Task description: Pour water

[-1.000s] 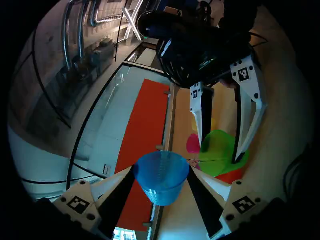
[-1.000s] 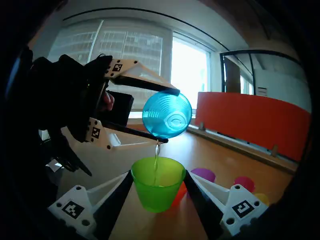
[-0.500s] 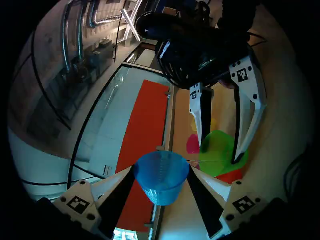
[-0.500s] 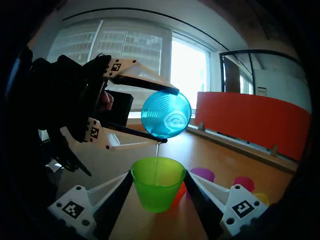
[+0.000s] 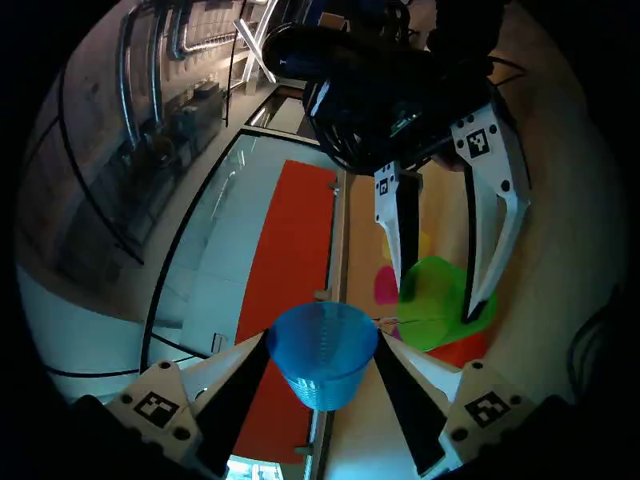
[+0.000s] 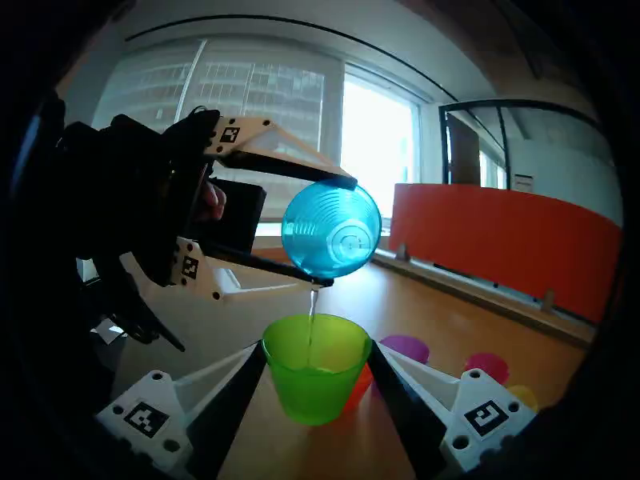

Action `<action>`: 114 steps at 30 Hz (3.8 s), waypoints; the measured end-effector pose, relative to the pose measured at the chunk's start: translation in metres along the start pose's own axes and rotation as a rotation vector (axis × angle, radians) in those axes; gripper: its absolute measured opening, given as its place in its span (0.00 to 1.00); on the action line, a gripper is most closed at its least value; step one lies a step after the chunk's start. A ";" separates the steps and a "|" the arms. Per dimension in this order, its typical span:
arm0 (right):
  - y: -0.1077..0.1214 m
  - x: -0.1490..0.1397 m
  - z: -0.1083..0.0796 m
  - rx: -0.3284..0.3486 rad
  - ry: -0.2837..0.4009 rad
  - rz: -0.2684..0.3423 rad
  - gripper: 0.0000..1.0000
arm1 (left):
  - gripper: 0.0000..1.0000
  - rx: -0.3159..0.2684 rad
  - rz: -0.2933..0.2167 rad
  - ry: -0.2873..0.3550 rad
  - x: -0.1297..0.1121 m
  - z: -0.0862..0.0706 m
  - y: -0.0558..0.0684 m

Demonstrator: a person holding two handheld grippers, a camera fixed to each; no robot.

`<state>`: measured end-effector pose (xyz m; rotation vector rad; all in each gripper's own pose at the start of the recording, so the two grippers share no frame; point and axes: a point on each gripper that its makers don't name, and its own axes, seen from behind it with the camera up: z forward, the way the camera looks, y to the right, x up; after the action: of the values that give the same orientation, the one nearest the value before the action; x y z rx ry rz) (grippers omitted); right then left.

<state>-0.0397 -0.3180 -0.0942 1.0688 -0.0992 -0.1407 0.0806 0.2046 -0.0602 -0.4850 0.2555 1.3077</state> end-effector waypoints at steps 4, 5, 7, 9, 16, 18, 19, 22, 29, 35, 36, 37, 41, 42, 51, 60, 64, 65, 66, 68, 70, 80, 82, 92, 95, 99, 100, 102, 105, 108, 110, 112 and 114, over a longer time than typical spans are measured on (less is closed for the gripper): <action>0.000 0.000 0.000 0.000 0.000 -0.001 0.93 | 0.89 0.003 0.010 0.000 0.001 -0.001 -0.001; 0.000 0.000 0.000 0.000 0.000 -0.001 0.93 | 0.88 0.005 0.013 0.000 0.001 -0.001 -0.001; 0.000 0.000 0.000 0.000 0.001 -0.001 0.94 | 0.88 0.006 0.020 0.000 0.001 -0.001 -0.001; 0.000 0.001 0.000 0.000 0.001 -0.001 0.94 | 0.88 0.006 0.024 0.000 0.002 -0.002 -0.001; 0.000 0.001 0.000 0.000 0.002 -0.001 0.94 | 0.88 0.008 0.031 0.000 0.003 -0.004 -0.001; 0.000 0.001 0.000 0.000 0.002 0.000 0.94 | 0.88 0.011 0.036 0.001 0.004 -0.004 -0.001; 0.000 0.001 0.000 0.000 0.003 0.000 0.94 | 0.88 0.012 0.038 0.002 0.004 -0.004 -0.001; 0.000 0.001 0.000 -0.001 0.004 0.000 0.94 | 0.88 0.013 0.039 0.003 0.005 -0.005 -0.001; 0.000 0.001 0.000 -0.001 0.003 -0.002 0.94 | 0.88 0.016 0.056 0.002 0.005 -0.005 -0.003; 0.000 0.001 0.000 -0.001 0.005 -0.002 0.94 | 0.89 0.020 0.072 0.004 0.005 -0.005 -0.004; 0.000 0.001 0.000 -0.001 0.005 -0.002 0.94 | 0.89 0.020 0.072 0.004 0.006 -0.005 -0.004; -0.001 0.001 0.000 -0.001 0.004 -0.002 0.94 | 0.88 0.020 0.072 0.004 0.006 -0.005 -0.004; -0.001 0.001 0.001 -0.001 0.003 -0.004 0.94 | 0.88 0.021 0.076 0.005 0.006 -0.004 -0.004; -0.001 0.001 0.001 -0.002 0.002 -0.004 0.94 | 0.88 0.022 0.079 0.005 0.006 -0.004 -0.004; -0.002 0.003 0.001 -0.001 0.003 -0.005 0.94 | 0.88 0.028 0.096 0.006 0.008 -0.007 -0.007; -0.003 0.004 0.001 -0.001 0.004 -0.007 0.94 | 0.88 0.033 0.117 0.005 0.010 -0.010 -0.010; -0.003 0.004 0.001 0.000 0.004 -0.007 0.94 | 0.88 0.037 0.119 0.004 0.010 -0.010 -0.011; -0.003 0.004 0.001 0.000 0.004 -0.007 0.94 | 0.88 0.039 0.119 0.004 0.010 -0.010 -0.011; -0.003 0.004 0.001 0.000 0.004 -0.007 0.94 | 0.88 0.039 0.121 0.004 0.011 -0.010 -0.012; -0.003 0.004 0.001 0.000 0.004 -0.008 0.94 | 0.88 0.037 0.126 0.005 0.011 -0.010 -0.012; -0.003 0.004 0.001 0.000 0.003 -0.008 0.94 | 0.89 0.036 0.132 0.005 0.011 -0.010 -0.012; -0.003 0.004 0.001 -0.001 0.004 -0.006 0.94 | 0.88 0.039 0.163 0.010 0.014 -0.010 -0.013; -0.002 0.004 0.001 -0.001 0.004 -0.007 0.94 | 0.88 0.040 0.166 0.011 0.015 -0.010 -0.013; 0.000 0.004 0.001 -0.004 0.004 -0.007 0.94 | 0.88 0.047 0.193 0.012 0.016 -0.010 -0.016; -0.001 0.004 0.001 -0.004 0.004 -0.009 0.94 | 0.89 0.050 0.196 0.014 0.017 -0.010 -0.016; 0.000 0.004 0.001 -0.004 0.004 -0.010 0.94 | 0.88 0.053 0.201 0.015 0.018 -0.010 -0.016; 0.000 0.004 0.001 -0.004 0.004 -0.010 0.94 | 0.88 0.054 0.203 0.014 0.018 -0.011 -0.016; 0.000 0.004 0.001 -0.004 0.004 -0.011 0.94 | 0.88 0.055 0.208 0.015 0.018 -0.012 -0.015; 0.000 0.005 0.000 -0.005 0.005 -0.012 0.94 | 0.88 0.054 0.209 0.016 0.019 -0.013 -0.013; 0.000 0.005 0.000 -0.005 0.005 -0.012 0.94 | 0.88 0.054 0.209 0.017 0.020 -0.013 -0.013; 0.000 0.005 0.001 -0.006 0.004 -0.013 0.94 | 0.89 0.057 0.212 0.019 0.020 -0.014 -0.013; 0.000 0.005 0.001 -0.006 0.004 -0.014 0.94 | 0.88 0.060 0.216 0.019 0.021 -0.014 -0.013; 0.000 0.005 0.000 -0.006 0.004 -0.014 0.94 | 0.89 0.061 0.220 0.019 0.021 -0.015 -0.012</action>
<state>-0.0351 -0.3191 -0.0940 1.0640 -0.0876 -0.1518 0.0992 0.2130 -0.0800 -0.4263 0.3717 1.5052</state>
